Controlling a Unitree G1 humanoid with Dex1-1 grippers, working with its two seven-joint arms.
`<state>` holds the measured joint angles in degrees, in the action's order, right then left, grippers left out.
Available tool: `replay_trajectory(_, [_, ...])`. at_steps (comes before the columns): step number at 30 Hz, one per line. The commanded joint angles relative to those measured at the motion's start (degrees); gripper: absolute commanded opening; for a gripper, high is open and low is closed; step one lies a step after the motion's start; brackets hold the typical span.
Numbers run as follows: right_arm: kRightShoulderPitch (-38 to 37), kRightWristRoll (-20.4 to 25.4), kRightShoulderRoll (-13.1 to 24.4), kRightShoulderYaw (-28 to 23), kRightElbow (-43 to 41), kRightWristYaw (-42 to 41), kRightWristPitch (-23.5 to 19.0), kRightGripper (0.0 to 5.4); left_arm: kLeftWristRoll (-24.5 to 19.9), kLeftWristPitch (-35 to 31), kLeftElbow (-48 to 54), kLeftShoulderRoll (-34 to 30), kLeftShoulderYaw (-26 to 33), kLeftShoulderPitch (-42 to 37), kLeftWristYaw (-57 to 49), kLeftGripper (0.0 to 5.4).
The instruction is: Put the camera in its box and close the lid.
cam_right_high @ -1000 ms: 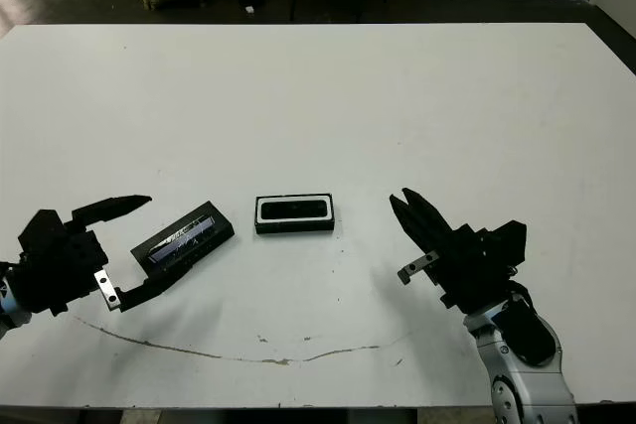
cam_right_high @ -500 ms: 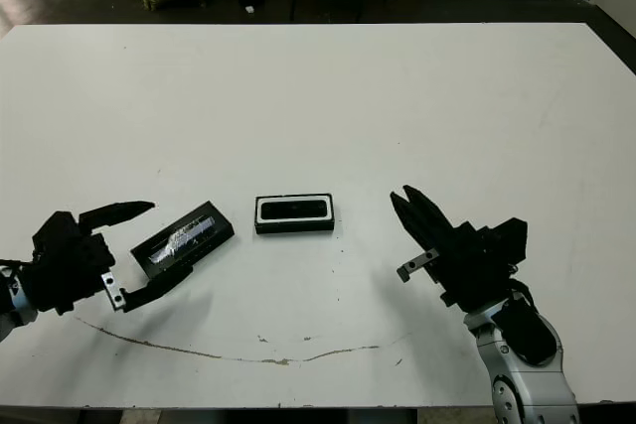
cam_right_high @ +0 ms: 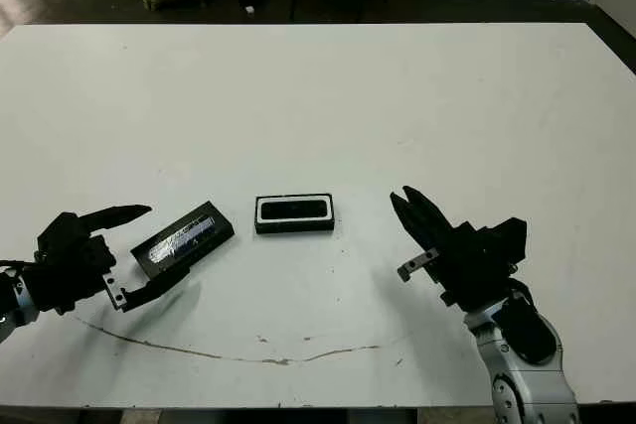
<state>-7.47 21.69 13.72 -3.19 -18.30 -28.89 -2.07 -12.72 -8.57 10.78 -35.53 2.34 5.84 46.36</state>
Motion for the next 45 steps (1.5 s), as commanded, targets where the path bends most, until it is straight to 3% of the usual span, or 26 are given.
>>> replay_trajectory(1, [-0.84,-0.39,0.92,-0.22,-0.89,1.0,-1.96,0.0,0.21,-1.13,-1.63,-0.79,-0.83,-0.15,0.86,5.38])
replay_trajectory(5, [-0.74,-0.48,0.58,-0.18,0.29,-0.08,0.54,0.0,-0.22,-1.93,-2.35,-0.65,-1.18,-0.71,1.56,5.38])
replay_trajectory(14, [-0.96,-0.37,0.76,-0.27,0.07,-0.25,0.34,0.0,0.18,-0.85,-5.36,0.03,-1.76,-0.95,1.65,5.38])
replay_trajectory(21, [-1.03,-0.2,0.71,-0.25,-0.18,-0.01,-0.33,0.0,-5.04,-5.74,-7.89,2.12,-0.61,-1.5,1.37,5.38])
replay_trajectory(24, [-1.13,-0.51,0.73,-0.23,-0.43,0.27,-0.32,0.0,-4.75,-5.02,-8.27,2.11,-0.96,-1.31,1.07,5.0])
replay_trajectory(29, [-1.26,-0.07,0.69,-0.28,-0.62,0.07,-0.34,0.0,-5.18,-0.96,-10.34,3.47,-1.06,-0.86,1.49,3.8])
replay_trajectory(35, [-0.98,-0.29,0.52,-0.41,0.5,-0.5,0.99,0.0,-6.58,-1.38,-9.07,4.0,-0.26,-0.29,1.26,2.47])
replay_trajectory(45, [-1.28,-0.26,0.16,0.03,0.19,0.43,0.38,0.0,-8.9,-3.55,-4.48,0.94,2.55,-2.96,3.49,2.37])
